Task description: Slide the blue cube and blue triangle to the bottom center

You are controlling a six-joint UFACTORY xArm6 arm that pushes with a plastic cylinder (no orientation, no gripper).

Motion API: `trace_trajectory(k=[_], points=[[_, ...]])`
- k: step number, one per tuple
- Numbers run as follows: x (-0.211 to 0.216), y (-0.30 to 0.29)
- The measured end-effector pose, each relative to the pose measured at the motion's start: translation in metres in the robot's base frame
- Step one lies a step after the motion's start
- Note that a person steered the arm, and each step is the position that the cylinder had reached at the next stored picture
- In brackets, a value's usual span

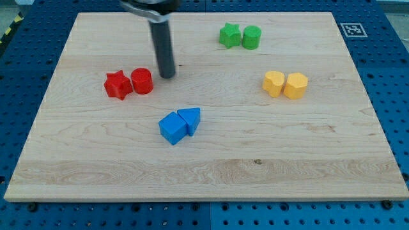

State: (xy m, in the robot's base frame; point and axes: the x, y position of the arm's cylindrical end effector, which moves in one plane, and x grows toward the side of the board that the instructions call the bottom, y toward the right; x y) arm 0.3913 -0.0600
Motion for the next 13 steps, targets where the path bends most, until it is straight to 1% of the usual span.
trace_trajectory(k=[1, 2, 3, 4, 5, 6, 7, 8, 9, 10, 11, 12, 13], points=[[0.026, 0.011], [0.048, 0.005], [0.066, -0.012], [0.067, -0.046], [0.077, -0.063], [0.104, -0.04], [0.121, 0.008], [0.141, 0.042], [0.16, 0.054], [0.159, 0.037], [0.14, -0.008], [0.112, -0.015], [0.089, 0.015]])
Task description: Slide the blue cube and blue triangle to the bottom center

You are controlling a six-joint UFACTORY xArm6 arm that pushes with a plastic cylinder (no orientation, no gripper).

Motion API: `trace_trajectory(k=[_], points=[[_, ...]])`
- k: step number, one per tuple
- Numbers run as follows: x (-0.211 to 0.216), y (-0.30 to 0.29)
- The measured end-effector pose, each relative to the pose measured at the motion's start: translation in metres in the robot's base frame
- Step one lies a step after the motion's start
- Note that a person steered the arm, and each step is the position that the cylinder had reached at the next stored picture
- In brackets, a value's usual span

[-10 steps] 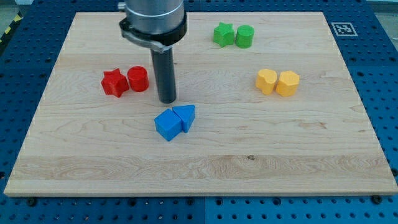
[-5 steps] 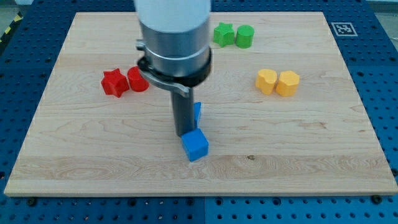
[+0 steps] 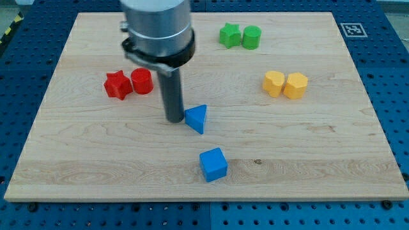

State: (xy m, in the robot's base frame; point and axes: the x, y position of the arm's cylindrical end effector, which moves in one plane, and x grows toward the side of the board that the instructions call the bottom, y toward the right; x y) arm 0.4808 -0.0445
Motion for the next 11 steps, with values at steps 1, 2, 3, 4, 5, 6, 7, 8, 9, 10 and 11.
trace_trajectory(k=[1, 2, 3, 4, 5, 6, 7, 8, 9, 10, 11], points=[[-0.002, 0.023], [0.009, 0.044], [0.026, 0.061], [0.03, 0.082], [0.017, 0.106], [0.019, 0.128], [0.031, 0.13], [0.044, 0.13], [0.045, 0.13], [0.014, 0.131], [0.015, 0.124]])
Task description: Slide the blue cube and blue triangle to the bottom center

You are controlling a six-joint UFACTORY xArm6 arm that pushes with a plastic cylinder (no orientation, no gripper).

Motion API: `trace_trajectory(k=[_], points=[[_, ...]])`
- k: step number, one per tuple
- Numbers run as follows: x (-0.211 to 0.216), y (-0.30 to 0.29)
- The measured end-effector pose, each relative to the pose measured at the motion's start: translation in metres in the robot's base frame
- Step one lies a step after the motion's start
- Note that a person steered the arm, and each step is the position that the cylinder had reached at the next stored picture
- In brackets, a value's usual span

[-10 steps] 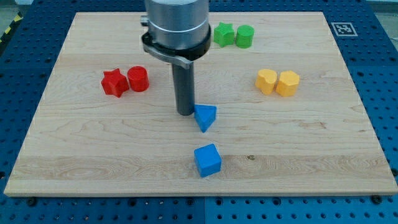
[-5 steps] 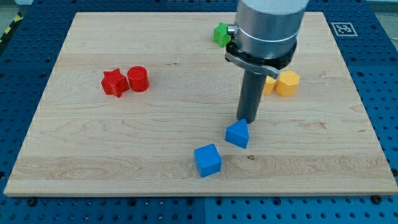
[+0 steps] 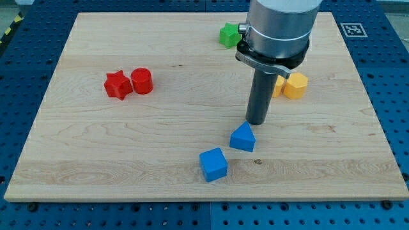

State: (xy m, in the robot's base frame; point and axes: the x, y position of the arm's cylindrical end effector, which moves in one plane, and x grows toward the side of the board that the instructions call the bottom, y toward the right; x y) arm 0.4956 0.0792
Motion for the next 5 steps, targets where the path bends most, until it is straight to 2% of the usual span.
trace_trajectory(k=[1, 5], points=[[0.023, -0.008], [0.065, -0.021]])
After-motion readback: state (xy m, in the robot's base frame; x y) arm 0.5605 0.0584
